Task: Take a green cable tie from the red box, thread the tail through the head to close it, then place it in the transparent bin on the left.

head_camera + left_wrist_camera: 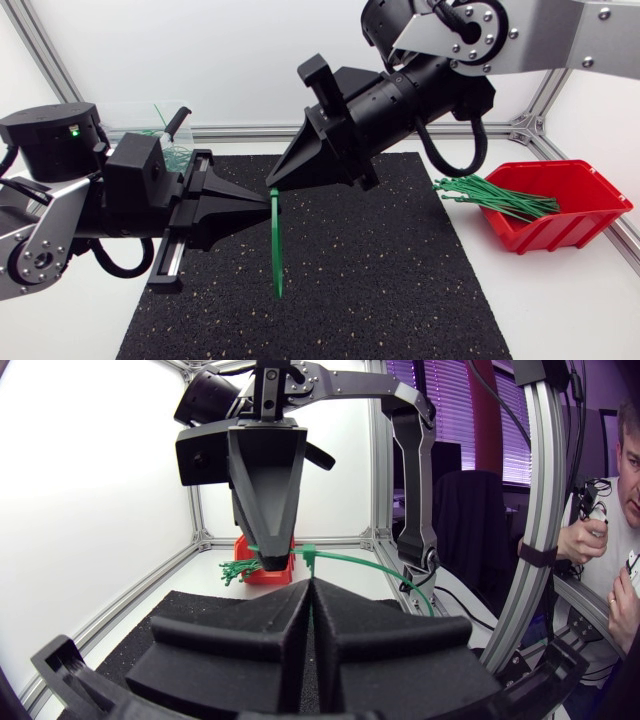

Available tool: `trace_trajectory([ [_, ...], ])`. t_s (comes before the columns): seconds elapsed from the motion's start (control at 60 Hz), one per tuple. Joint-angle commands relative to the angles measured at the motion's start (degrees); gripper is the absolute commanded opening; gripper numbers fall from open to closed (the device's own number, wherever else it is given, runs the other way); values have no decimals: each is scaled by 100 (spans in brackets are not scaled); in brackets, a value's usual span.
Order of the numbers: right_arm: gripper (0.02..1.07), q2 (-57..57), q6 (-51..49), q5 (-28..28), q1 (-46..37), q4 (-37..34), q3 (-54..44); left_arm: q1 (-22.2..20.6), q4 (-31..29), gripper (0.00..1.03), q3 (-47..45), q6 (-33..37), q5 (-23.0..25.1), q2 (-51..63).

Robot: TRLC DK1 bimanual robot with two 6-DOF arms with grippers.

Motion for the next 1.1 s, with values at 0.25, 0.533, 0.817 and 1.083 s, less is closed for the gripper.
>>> trace_trajectory([
  [0.25,8,-258,839,106,1,383,-247,-88,-311,4,-53,-32,56,-184],
  [0.533,8,120,2219,475,-139,471,17,-519,-1313,4,360,-884,73,-746],
  [0.817,8,366,2360,563,-148,506,-89,-633,-1330,4,395,-1377,117,-1133],
  [1.083,66,-152,2035,458,-280,532,-36,-115,-2227,4,1002,-1544,-806,-746],
])
